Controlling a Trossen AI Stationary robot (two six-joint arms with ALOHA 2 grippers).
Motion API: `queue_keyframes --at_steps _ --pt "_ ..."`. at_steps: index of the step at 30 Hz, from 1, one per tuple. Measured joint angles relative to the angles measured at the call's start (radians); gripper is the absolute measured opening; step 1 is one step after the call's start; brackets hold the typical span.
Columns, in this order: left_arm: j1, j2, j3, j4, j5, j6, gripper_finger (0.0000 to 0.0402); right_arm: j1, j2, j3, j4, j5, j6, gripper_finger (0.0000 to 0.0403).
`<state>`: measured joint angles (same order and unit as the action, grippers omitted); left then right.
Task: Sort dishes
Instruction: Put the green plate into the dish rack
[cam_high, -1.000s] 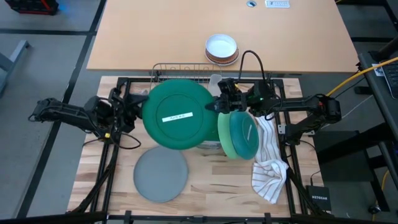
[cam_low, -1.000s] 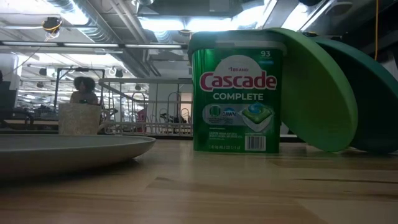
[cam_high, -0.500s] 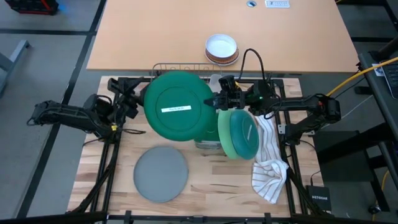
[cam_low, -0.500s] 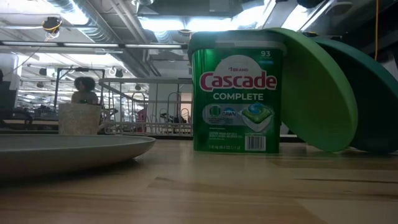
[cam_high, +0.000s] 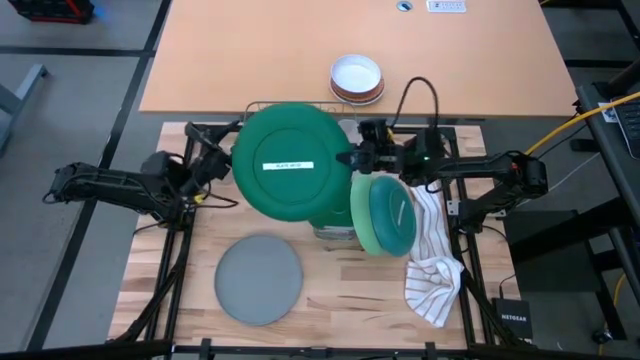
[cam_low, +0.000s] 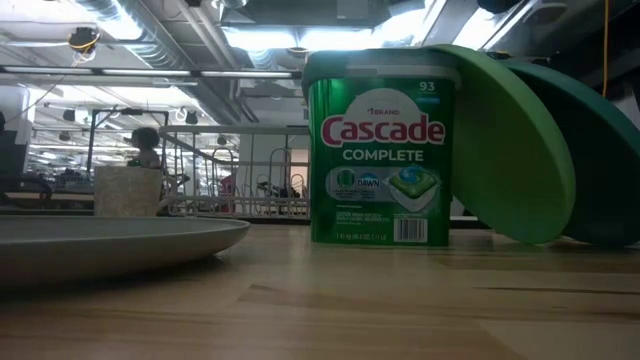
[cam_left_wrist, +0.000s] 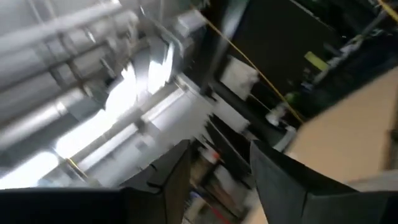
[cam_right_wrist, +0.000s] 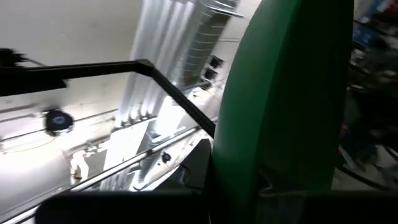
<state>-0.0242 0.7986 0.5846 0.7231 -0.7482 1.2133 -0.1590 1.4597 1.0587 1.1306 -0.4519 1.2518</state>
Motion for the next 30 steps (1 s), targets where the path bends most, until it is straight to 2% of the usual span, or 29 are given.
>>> queue_keyframes --at_steps 6,13,16,19,24,27,30 --pt "-0.013 0.000 0.000 -0.261 -0.033 -0.436 0.0155 -0.039 -0.002 0.057 -0.017 0.008 -0.036 0.0032" --pt "-0.111 0.000 0.000 -0.620 -0.033 -0.926 0.0155 -0.093 -0.002 0.185 -0.388 0.073 -0.187 0.0032" --pt "-0.174 0.000 0.000 -0.749 -0.025 -1.121 0.0155 -0.106 -0.002 0.243 -0.557 0.140 -0.271 0.0032" --pt "-0.240 0.000 -0.001 -0.838 0.023 -1.292 0.0155 -0.106 -0.002 0.281 -0.684 0.249 -0.338 0.0032" --pt "-0.347 0.003 -0.001 -0.896 0.143 -1.515 0.0155 -0.105 0.000 0.300 -0.762 0.374 -0.370 0.0032" --pt "-0.401 0.004 -0.001 -0.901 0.155 -1.557 0.0155 -0.105 0.031 0.301 -0.757 0.428 -0.364 0.0032" --pt "-0.439 0.004 -0.001 -0.899 0.154 -1.564 0.0155 -0.105 0.099 0.316 -0.714 0.434 -0.301 0.0032"
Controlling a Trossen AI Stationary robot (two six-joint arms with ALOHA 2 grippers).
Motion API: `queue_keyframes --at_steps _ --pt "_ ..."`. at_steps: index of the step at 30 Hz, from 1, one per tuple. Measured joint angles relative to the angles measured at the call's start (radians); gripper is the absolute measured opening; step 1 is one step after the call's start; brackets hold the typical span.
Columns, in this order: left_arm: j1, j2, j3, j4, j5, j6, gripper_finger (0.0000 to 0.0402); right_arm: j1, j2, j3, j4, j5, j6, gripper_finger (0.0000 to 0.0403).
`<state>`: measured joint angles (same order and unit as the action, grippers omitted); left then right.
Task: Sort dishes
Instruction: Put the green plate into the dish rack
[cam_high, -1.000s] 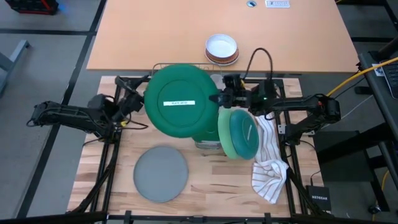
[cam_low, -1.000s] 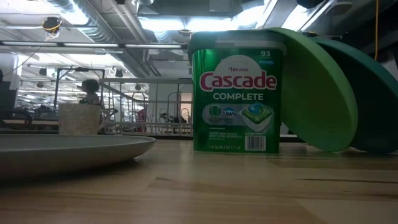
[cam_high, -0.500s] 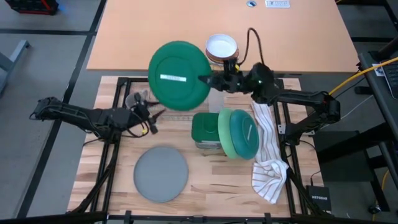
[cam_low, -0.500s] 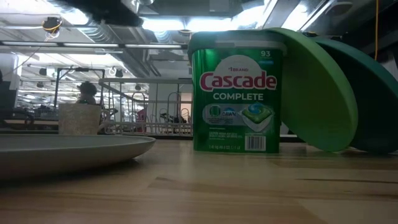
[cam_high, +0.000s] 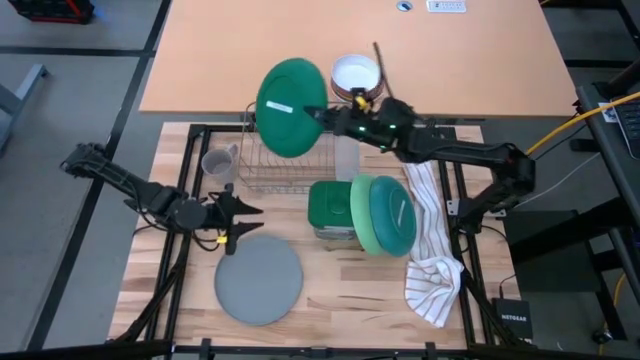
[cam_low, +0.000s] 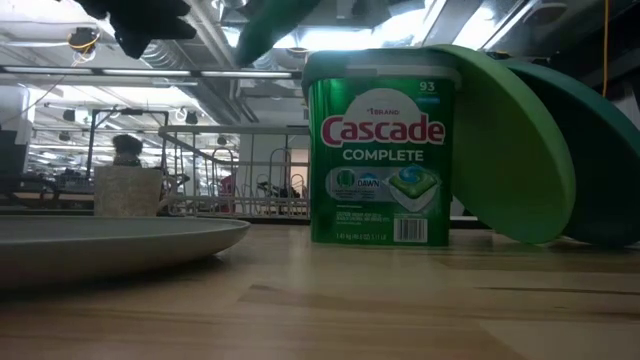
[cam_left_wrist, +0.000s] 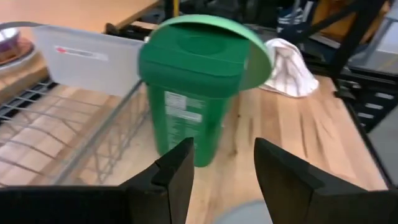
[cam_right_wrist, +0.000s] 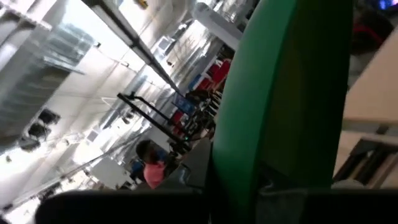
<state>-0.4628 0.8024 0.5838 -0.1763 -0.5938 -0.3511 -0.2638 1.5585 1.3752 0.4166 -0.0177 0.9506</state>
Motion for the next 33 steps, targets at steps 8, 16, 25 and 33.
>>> queue_keyframes --at_steps 8,16,25,33 --pt "-0.071 -0.002 0.000 0.000 0.075 0.000 0.0155 -0.007 0.267 0.238 -0.029 -0.062 0.044 0.0032" --pt "-0.168 -0.002 0.000 -0.039 0.152 -0.111 0.0155 -0.002 0.426 0.486 -0.328 0.009 0.027 0.0032" --pt "-0.297 -0.005 0.000 -0.158 0.169 -0.244 0.0155 0.002 0.426 0.498 -0.367 0.123 0.088 0.0032" --pt "-0.363 -0.004 0.000 -0.216 0.169 -0.303 0.0155 0.010 0.459 0.498 -0.410 0.196 0.145 0.0032"
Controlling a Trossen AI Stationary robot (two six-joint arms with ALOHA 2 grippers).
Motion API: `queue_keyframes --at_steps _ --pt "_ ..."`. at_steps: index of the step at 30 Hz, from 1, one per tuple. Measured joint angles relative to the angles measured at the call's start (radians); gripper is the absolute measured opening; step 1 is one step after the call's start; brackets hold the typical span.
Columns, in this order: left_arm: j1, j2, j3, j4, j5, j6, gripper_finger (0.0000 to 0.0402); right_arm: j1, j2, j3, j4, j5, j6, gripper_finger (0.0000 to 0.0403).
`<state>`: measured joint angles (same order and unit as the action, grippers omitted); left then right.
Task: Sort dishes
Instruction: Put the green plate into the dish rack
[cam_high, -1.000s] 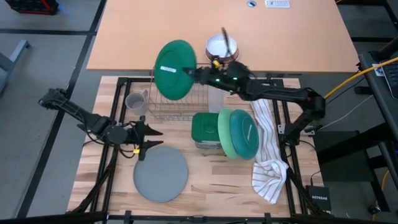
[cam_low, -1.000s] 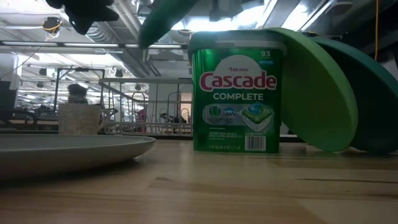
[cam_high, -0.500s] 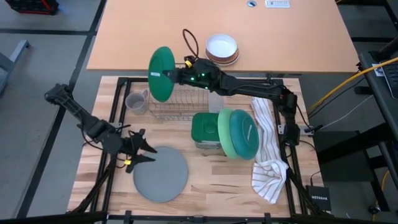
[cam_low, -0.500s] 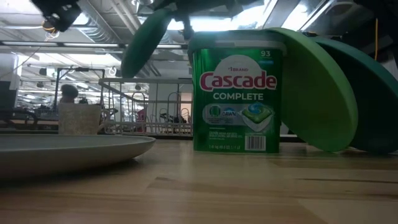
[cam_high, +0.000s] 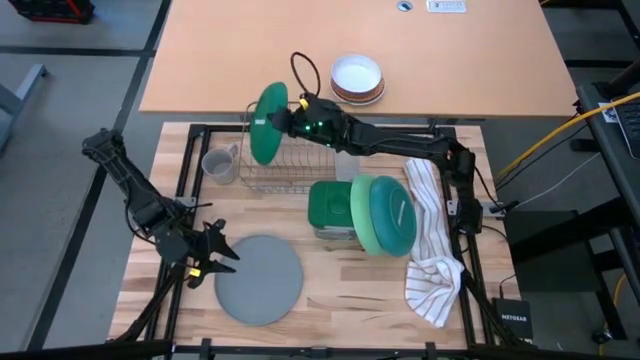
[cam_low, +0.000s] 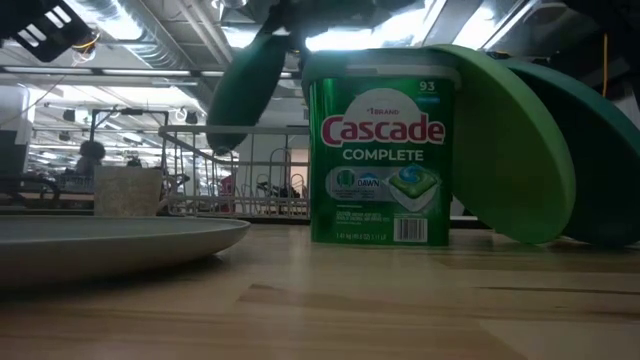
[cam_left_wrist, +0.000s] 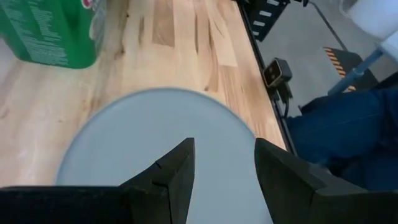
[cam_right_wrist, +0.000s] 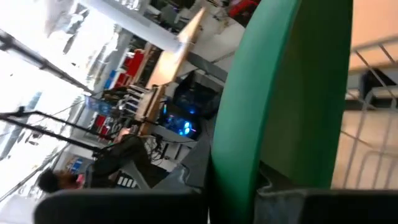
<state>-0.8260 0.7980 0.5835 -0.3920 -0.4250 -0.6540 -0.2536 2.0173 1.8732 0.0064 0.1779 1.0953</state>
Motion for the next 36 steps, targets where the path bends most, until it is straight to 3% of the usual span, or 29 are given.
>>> queue_keyframes --at_steps 27,36 --pt "-0.014 0.004 0.000 -0.018 -0.004 -0.001 0.0155 0.018 0.159 -0.003 0.022 0.049 0.045 0.0033" --pt "-0.014 0.003 0.000 -0.021 -0.005 -0.001 0.0155 0.018 0.174 -0.002 0.053 0.030 0.016 0.0066"
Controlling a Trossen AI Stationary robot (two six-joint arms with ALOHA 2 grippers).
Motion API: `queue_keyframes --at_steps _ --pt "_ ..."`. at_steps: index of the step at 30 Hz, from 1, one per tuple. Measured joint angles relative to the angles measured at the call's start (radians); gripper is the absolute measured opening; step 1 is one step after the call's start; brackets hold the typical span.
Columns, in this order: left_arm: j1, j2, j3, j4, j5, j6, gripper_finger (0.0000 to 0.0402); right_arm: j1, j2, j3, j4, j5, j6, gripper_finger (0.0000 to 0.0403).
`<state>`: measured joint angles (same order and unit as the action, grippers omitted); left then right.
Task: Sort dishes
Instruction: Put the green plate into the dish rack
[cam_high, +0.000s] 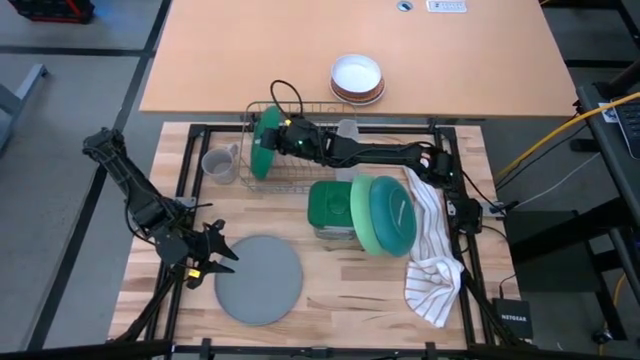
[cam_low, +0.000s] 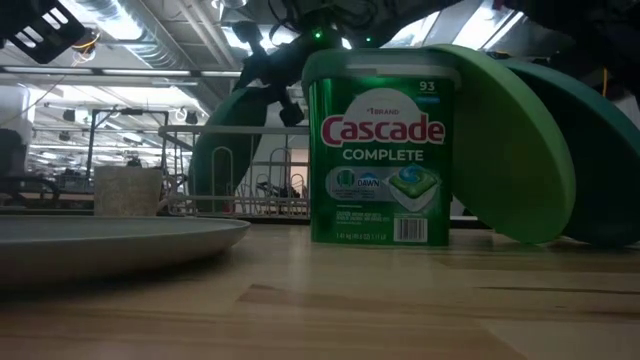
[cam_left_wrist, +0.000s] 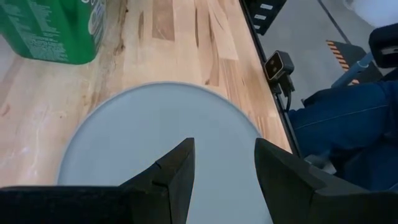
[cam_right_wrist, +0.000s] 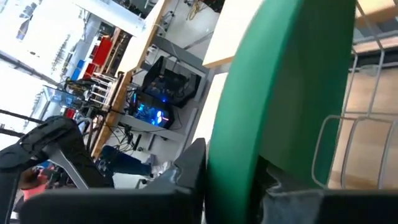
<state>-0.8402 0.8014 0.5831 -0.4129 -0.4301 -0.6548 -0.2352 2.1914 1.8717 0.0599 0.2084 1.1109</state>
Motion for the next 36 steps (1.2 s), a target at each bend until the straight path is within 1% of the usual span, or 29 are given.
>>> queue_keyframes --at_steps 4,9,13,16,20,23,28,36 --pt "0.000 0.000 0.000 -0.003 0.000 0.005 0.0155 0.000 0.000 0.000 0.020 -0.029 -0.050 0.0086" --pt "0.000 0.000 0.000 -0.007 0.000 0.007 0.0155 0.000 0.000 0.000 0.030 -0.066 -0.051 0.0117" --pt "0.000 0.000 0.000 -0.009 0.000 0.007 0.0155 -0.001 0.000 0.000 0.046 -0.125 -0.051 0.0138" --pt "0.000 0.000 0.000 -0.017 0.000 0.006 0.0155 -0.001 0.000 0.000 0.053 -0.166 -0.046 0.0151" --pt "0.000 0.000 -0.001 -0.020 0.000 0.003 0.0155 -0.001 0.000 0.000 0.091 -0.194 -0.043 0.0161" --pt "0.000 0.000 -0.001 -0.019 0.000 0.002 0.0155 -0.001 0.000 0.000 0.142 -0.190 -0.043 0.0163" --pt "0.000 0.000 -0.001 -0.018 -0.014 0.001 0.0155 -0.001 0.000 0.000 0.205 -0.146 -0.042 0.0163" --pt "0.000 0.000 -0.001 -0.018 -0.031 0.012 0.0155 -0.001 0.000 0.000 0.202 -0.139 -0.042 0.0163"
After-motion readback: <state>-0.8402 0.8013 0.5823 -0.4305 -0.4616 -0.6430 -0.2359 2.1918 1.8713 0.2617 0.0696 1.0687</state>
